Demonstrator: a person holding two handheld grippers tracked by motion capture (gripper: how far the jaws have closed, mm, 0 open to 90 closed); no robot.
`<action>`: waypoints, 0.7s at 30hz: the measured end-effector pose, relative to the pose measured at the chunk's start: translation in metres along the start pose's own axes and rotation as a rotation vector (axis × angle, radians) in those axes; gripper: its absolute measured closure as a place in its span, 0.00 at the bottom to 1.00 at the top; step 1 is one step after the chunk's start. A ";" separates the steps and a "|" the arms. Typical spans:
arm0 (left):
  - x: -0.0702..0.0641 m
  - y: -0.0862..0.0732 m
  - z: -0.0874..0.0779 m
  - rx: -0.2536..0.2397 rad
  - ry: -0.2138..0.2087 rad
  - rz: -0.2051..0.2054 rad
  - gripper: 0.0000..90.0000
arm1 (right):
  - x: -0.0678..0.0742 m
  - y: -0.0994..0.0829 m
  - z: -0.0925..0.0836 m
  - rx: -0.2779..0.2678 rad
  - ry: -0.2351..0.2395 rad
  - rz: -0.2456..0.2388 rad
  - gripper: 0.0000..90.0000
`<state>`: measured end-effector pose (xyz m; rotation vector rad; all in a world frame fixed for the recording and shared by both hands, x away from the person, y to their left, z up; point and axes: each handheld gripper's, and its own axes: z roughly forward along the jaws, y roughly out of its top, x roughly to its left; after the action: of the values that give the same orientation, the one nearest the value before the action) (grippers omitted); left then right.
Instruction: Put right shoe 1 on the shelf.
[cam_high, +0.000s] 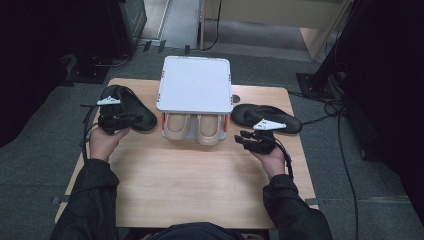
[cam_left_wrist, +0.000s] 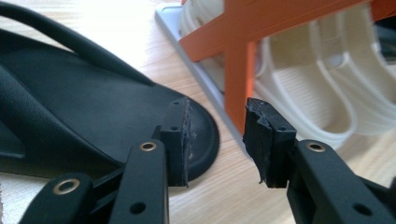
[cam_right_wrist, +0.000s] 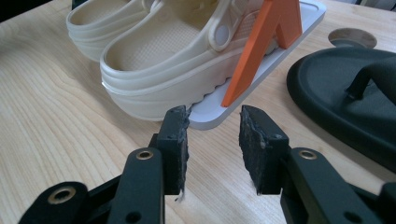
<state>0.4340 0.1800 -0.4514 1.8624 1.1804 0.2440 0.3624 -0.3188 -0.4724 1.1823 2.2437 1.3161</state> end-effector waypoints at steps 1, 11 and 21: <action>0.001 0.000 0.003 -0.003 -0.002 -0.004 0.70 | 0.001 0.000 0.000 0.000 -0.003 -0.006 0.70; 0.015 -0.010 0.028 0.050 0.010 -0.015 0.82 | 0.005 0.004 -0.002 -0.008 -0.027 -0.036 0.71; 0.022 -0.019 0.039 0.094 -0.006 -0.030 0.89 | 0.001 0.004 -0.003 -0.002 -0.026 -0.011 0.74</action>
<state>0.4555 0.1778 -0.4948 1.9239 1.2333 0.1691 0.3620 -0.3186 -0.4671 1.1784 2.2273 1.2910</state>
